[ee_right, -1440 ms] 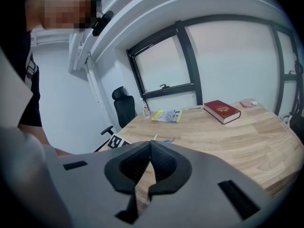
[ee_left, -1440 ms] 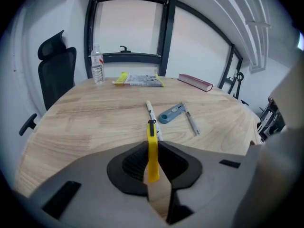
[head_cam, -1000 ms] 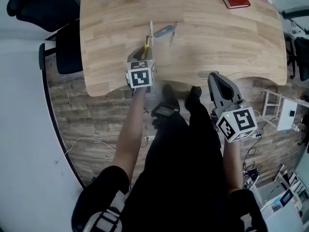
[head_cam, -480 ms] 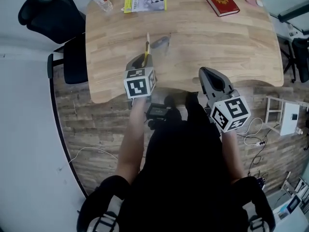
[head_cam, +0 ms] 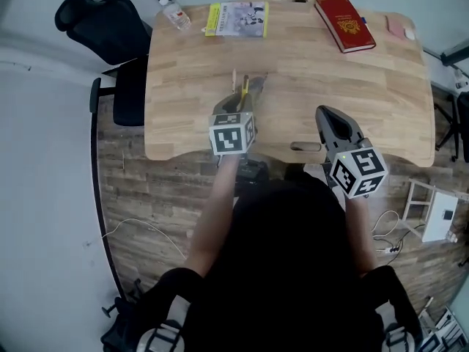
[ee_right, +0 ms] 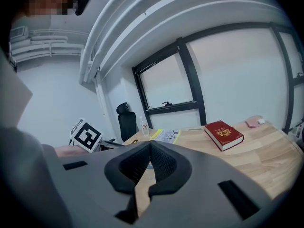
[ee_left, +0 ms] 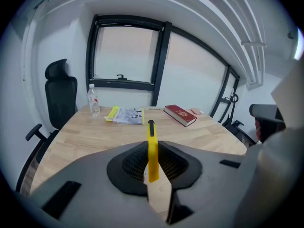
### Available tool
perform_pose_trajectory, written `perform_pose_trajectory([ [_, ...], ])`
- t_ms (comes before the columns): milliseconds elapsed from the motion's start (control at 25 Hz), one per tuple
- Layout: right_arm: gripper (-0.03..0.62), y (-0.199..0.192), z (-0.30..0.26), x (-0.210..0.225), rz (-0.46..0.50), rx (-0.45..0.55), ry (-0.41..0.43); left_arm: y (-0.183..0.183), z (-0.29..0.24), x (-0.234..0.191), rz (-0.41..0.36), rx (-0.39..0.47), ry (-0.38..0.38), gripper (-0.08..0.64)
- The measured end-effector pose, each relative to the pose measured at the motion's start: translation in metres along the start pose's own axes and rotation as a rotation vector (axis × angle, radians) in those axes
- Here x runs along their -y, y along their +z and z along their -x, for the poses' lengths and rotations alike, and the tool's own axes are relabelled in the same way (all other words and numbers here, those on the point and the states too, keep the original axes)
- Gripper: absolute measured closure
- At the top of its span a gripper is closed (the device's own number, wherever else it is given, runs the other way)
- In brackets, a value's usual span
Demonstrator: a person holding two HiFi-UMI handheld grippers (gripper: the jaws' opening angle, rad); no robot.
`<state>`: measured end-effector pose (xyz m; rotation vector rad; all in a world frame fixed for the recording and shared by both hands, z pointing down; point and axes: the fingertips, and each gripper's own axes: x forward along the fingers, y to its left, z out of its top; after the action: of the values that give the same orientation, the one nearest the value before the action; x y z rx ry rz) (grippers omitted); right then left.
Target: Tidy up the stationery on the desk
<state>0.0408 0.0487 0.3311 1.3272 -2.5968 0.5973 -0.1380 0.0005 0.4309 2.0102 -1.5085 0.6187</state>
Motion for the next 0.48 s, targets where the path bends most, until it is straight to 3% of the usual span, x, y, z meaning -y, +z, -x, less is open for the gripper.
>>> perform_pose_trajectory([
  [480, 0.578, -0.016, -0.006, 0.070, -0.014, -0.090, 0.103, -0.025, -0.087, 0.047, 0.107, -0.068, 0.027, 0.476],
])
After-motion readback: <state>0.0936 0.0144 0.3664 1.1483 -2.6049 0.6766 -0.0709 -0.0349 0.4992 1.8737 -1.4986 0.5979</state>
